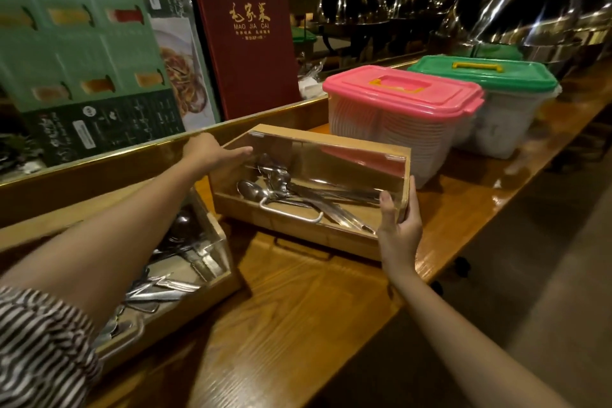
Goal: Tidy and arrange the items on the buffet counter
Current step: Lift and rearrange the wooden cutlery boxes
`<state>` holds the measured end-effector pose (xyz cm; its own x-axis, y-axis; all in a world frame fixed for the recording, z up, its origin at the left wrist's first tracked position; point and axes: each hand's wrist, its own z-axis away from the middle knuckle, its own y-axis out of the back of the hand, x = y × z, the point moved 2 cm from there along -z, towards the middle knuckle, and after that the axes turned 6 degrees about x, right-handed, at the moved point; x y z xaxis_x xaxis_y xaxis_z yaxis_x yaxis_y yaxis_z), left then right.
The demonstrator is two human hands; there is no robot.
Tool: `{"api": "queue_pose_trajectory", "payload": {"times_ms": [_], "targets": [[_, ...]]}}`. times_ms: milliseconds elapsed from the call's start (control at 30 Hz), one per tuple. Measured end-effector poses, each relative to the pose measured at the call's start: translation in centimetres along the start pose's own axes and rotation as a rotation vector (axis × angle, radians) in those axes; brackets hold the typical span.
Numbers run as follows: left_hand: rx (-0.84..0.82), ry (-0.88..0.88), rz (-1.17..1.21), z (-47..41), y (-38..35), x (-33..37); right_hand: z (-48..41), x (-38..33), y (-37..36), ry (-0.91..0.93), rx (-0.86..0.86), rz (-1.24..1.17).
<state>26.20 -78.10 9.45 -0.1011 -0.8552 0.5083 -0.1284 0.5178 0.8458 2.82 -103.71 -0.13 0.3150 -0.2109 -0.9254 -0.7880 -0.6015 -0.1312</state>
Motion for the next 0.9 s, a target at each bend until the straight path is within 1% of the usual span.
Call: {"api": "queue_pose_trajectory", "payload": {"times_ms": [167, 267, 400, 567, 733, 900], "targets": [[0.036, 0.118, -0.051, 1.7, -0.9, 1.2, -4.3, 0.9, 1.3, -0.011, -0.124, -0.022], [0.059, 0.195, -0.07, 2.9, -0.9, 0.4, -5.8, 2.0, 1.2, -0.014, -0.199, -0.053], [0.158, 0.248, -0.094, 4.8, -0.1, 0.1, -7.7, 2.9, 0.6, -0.015, -0.287, -0.112], [0.253, 0.285, -0.113, 6.9, -0.1, 1.3, -9.4, 3.9, 0.8, 0.008, -0.351, -0.158], [0.271, 0.324, -0.188, 8.5, 0.3, 2.5, -11.2, 5.1, 0.7, 0.0, -0.391, -0.155], [0.28, 0.346, -0.212, 9.7, 0.5, 3.7, -12.1, 5.3, 0.5, 0.026, -0.382, -0.162]]}}
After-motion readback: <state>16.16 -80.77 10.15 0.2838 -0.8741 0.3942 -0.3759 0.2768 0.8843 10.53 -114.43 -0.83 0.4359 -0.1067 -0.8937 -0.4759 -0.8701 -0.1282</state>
